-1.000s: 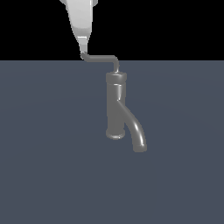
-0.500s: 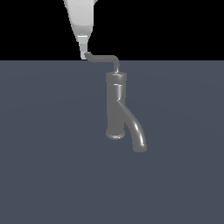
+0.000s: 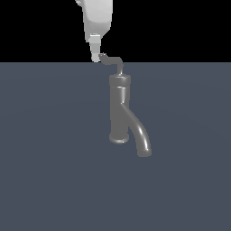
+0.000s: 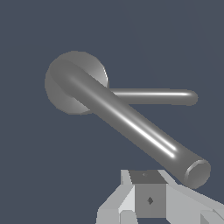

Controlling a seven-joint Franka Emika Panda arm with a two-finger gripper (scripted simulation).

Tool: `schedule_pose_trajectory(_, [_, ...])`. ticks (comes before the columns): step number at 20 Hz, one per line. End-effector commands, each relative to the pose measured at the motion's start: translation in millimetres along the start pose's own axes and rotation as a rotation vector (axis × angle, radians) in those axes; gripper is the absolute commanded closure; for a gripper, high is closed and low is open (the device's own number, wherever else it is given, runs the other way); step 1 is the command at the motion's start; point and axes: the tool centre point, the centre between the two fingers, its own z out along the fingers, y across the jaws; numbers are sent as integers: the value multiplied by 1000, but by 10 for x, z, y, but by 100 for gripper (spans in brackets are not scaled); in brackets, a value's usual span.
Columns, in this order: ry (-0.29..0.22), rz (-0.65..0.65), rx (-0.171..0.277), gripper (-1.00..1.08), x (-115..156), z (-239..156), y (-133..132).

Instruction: Turn on the faucet by rotating a designated handle.

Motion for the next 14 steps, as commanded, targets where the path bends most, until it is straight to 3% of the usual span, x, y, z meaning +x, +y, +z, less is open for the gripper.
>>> schedule_pose_trajectory(1, [1,18,-4,108,149,-2,115])
schedule_pose_trajectory(7, [1,19,-5,108,309,-3,310])
schedule_pose_trajectory(9, [1,5,-2,108,216,-1,245])
schedule_pose_trajectory(14, [1,10,-4,108,530,-2,290])
